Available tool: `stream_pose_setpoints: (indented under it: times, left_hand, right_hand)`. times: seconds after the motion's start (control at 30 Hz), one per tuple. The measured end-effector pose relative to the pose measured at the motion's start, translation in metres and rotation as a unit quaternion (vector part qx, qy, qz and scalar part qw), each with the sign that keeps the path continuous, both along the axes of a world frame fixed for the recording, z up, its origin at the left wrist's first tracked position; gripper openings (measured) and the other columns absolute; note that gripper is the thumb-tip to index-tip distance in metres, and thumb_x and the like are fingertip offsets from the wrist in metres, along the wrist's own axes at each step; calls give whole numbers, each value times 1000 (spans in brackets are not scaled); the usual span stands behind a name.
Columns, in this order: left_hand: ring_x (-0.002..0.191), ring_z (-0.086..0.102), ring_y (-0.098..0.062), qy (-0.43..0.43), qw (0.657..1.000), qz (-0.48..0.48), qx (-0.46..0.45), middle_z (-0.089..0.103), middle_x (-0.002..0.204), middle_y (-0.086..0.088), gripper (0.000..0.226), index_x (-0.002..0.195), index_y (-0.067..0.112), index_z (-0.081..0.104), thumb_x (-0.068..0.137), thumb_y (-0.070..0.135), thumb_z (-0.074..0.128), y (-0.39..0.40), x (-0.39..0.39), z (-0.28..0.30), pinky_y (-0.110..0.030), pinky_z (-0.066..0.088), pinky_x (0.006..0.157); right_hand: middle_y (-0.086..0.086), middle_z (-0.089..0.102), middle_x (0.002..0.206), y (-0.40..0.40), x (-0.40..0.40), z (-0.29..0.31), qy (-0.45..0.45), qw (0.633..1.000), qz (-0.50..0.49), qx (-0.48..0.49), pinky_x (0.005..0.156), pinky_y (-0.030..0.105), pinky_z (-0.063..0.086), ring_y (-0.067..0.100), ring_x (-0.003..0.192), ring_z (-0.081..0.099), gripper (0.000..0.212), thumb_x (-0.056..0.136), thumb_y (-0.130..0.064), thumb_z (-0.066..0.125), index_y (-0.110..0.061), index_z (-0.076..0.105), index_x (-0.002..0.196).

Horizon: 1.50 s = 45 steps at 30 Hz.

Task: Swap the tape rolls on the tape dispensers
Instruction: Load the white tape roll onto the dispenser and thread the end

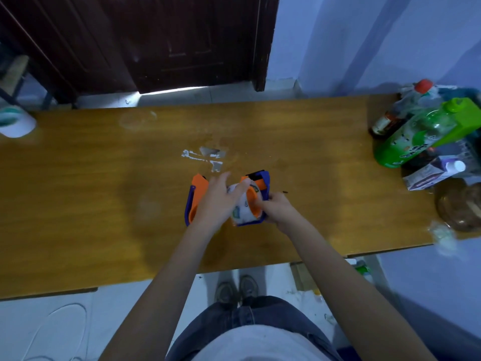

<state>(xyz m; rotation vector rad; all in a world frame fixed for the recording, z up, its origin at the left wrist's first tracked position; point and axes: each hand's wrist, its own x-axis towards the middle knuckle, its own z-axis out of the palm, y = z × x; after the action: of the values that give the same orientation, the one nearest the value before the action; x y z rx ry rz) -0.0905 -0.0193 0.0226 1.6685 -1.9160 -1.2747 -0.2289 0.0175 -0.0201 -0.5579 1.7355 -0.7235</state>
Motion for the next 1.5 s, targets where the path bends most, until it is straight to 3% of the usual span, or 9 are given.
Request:
stream_pose_setpoints:
  times: [0.07,0.2,0.43,0.63,0.93,1.07,1.23,1.33,1.5]
  left_hand:
    - [120,46,-19,-17,981,-46,-190,46,133,-6,70,141,17,40,85,56,53,4,11,6,-33,40,101]
    - [114,44,-18,-86,861,-200,-459,58,123,-10,69,130,13,51,76,55,56,11,35,-3,-28,32,94]
    - [111,51,-20,-94,795,-210,-561,68,112,-9,39,116,22,58,83,43,63,12,40,-7,-32,39,88]
    - [103,58,-21,-40,773,-229,-590,73,101,-8,9,89,25,76,84,29,69,15,36,1,-34,45,82]
    - [74,69,-20,6,860,-153,-487,72,79,0,15,69,15,71,81,23,68,30,19,14,-30,46,67]
    - [58,59,-12,33,930,10,-367,64,65,8,23,75,17,67,85,34,54,20,14,41,-25,42,54]
    - [79,68,-18,21,972,81,-221,73,79,3,18,79,22,66,84,37,57,-12,3,55,-40,53,74]
    - [80,69,-18,51,985,104,-126,74,79,0,14,74,23,65,83,33,61,-28,2,49,-44,53,80]
    - [79,68,-22,87,985,135,-68,70,70,1,23,61,24,61,85,25,61,-27,-9,47,-45,53,83]
  right_hand:
    - [17,65,99,1,0,-3,-47,998,-38,3,69,38,56,27,82,66,27,85,-20,66,-2,62,105]
    - [20,63,100,2,1,-2,-147,985,-90,-12,59,33,58,25,77,63,33,89,-8,57,8,57,118]
    - [3,72,69,7,4,7,-201,978,-45,-37,48,21,55,9,54,69,16,94,-4,46,-6,63,93]
    - [9,66,80,9,6,15,-208,976,-13,-55,53,23,57,12,58,67,16,92,0,48,-6,62,90]
    - [3,71,75,13,3,13,-164,983,33,-76,55,25,56,8,57,69,13,92,0,51,-7,58,100]
    - [7,71,84,14,4,10,-110,988,71,-81,71,39,59,14,69,68,24,86,8,55,0,57,109]
    - [-11,70,55,24,19,17,-204,969,49,-128,50,16,54,-1,51,65,26,72,5,65,-10,56,91]
    - [-10,72,64,20,14,24,-198,969,49,-140,54,19,56,1,58,68,53,59,-7,65,-7,54,111]
    - [-8,71,78,24,-4,30,-176,973,69,-131,55,20,56,2,63,67,39,72,-1,70,-11,55,107]
